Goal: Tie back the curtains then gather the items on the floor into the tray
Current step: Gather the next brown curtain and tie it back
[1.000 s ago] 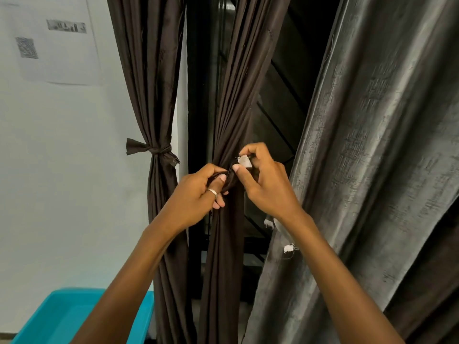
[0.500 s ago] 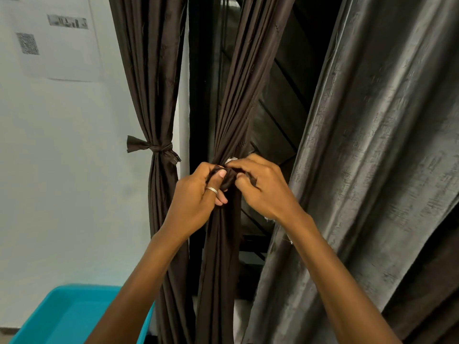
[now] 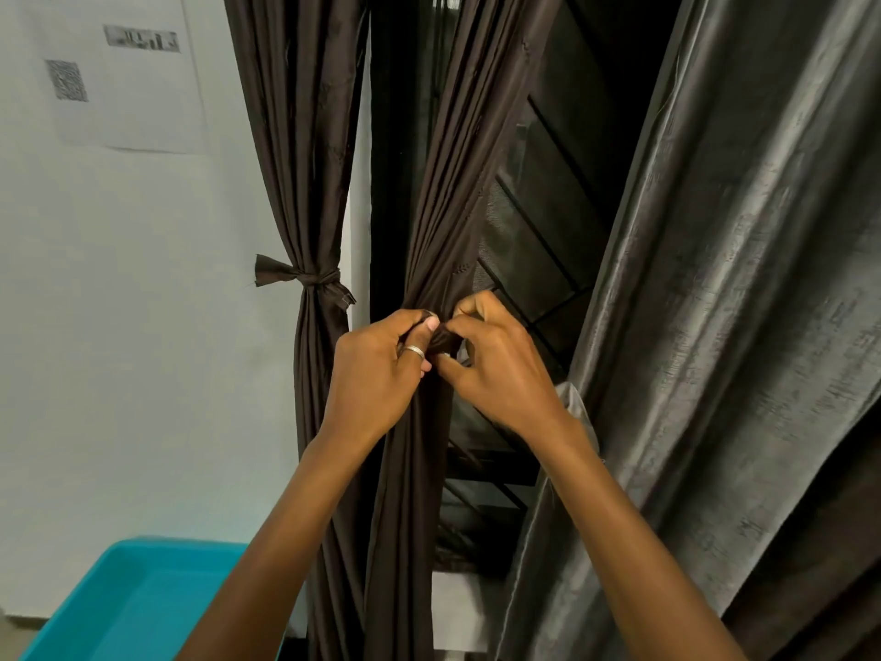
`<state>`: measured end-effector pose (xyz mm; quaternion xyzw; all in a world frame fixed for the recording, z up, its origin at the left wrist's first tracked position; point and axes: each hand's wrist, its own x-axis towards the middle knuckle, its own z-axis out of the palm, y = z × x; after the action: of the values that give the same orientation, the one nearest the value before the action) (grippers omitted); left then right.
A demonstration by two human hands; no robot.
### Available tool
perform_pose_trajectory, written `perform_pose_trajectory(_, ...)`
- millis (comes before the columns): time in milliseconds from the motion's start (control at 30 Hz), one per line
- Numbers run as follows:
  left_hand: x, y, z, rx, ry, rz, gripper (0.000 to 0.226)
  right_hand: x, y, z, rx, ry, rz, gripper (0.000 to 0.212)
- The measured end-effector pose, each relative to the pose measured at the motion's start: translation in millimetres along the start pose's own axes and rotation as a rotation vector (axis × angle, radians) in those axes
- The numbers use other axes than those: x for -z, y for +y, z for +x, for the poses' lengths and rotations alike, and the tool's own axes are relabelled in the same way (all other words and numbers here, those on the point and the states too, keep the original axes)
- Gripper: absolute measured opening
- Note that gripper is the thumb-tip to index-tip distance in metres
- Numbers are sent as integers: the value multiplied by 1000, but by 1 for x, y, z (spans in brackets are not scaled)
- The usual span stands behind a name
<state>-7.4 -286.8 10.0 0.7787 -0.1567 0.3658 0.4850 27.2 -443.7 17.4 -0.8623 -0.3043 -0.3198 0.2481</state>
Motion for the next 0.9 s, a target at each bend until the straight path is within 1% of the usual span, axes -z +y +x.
perform_pose_trajectory(200,2,1,-1,91,-12,-76,24,2,-3,-7,-44,37,64,30)
perform_pose_trajectory(267,1,1,0,116,-12,-97,23,2,-4,-11,-78,58,100,40)
perform_pose_trajectory(333,0,0,1,146,0,-108,24,4,-6,-14,-142,65,188,50)
perform_pose_trajectory(400,0,0,2,177,7,-122,24,8,-7,-16,-156,70,216,47)
perform_pose_trajectory(467,-1,0,3,193,3,-141,23,13,-6,-17,-126,70,168,41)
perform_pose_trajectory(533,-2,2,2,192,-10,-149,21,18,-5,-14,-103,-4,131,45)
perform_pose_trajectory(600,-4,4,3,174,-28,-133,19,20,-6,-12,-103,-135,142,56)
perform_pose_trajectory(667,-4,5,5,151,-46,-100,20,20,-7,-13,-94,-205,133,67)
perform_pose_trajectory(800,-2,6,6,100,-73,-20,19,18,-11,-11,-82,-221,57,87)
perform_pose_trajectory(900,-4,8,7,109,-86,-25,19,18,-11,-7,-80,-241,-15,92)
